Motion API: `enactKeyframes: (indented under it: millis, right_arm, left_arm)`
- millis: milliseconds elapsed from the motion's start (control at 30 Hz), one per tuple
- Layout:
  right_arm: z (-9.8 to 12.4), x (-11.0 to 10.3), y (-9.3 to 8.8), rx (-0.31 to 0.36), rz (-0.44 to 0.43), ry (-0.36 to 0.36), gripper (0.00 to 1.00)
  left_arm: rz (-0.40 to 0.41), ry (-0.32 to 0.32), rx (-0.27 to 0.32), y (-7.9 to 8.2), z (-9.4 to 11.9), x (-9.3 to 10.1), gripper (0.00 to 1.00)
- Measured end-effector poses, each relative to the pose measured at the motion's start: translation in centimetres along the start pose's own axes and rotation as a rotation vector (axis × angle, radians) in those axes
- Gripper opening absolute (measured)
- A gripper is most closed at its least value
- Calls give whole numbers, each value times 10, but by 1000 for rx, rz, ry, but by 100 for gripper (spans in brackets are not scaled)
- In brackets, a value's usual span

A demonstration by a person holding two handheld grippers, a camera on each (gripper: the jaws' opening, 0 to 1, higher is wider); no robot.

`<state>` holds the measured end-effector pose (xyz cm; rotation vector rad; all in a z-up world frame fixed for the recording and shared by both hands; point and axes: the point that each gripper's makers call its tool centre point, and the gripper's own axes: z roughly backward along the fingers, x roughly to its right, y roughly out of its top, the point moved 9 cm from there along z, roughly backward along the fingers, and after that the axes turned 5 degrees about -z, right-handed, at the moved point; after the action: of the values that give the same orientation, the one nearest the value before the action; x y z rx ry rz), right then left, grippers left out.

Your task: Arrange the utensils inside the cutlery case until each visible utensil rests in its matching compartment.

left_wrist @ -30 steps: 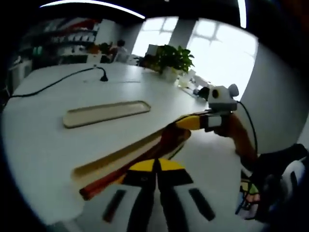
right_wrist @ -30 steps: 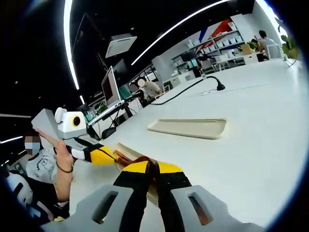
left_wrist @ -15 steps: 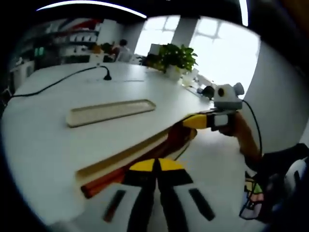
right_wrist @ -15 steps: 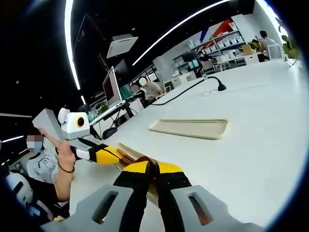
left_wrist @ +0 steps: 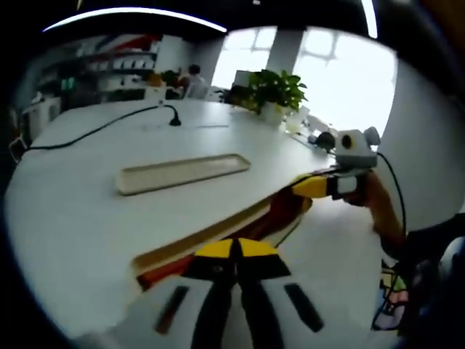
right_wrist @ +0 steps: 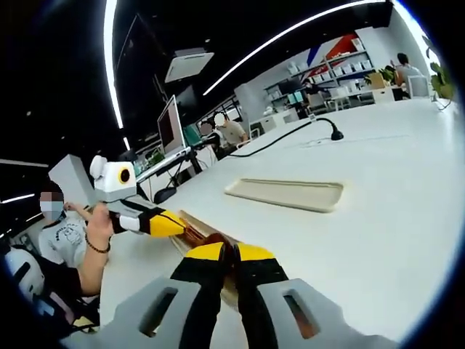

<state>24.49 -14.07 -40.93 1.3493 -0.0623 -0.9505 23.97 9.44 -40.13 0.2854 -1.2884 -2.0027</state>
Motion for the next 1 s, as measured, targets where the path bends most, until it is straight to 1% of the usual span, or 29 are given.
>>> enactKeyframes:
  millis: [100,167,267,367,567,633,767,900,933,1000]
  right_arm:
    - [1,1,0,1,19,-10,4]
    - [2,2,1,8,30,-18,4]
    - [4,2,4,26,43,-24,4]
    - [5,2,4,27,53,-32,4]
    - [5,2,4,22,50,-22,4]
    - [5,2,4,22,51,-22,4]
    - [6,2,5,26,55,-23,4]
    - [7,-1,7,43,66,-19,4]
    - [7,-1,8,45,72,-17,4]
    - [8,-4,10,50,118,-10,5]
  left_arm:
    - [-2,-2,-1,0,-1,1,0]
    - [-15,8,-17,-3,-2,0,1]
    - [-21,11,-10,-1,-2,0,1]
    - [-20,10,-10,-1,-2,-1,1]
    - [-34,13,-4,0,-2,-1,1]
    - [-40,16,15,3,-1,-2,1]
    - [12,7,81,9,5,-6,0]
    - [22,34,137,13,12,-11,1]
    - [23,41,147,14,13,-12,1]
    - [21,48,160,15,15,-13,1]
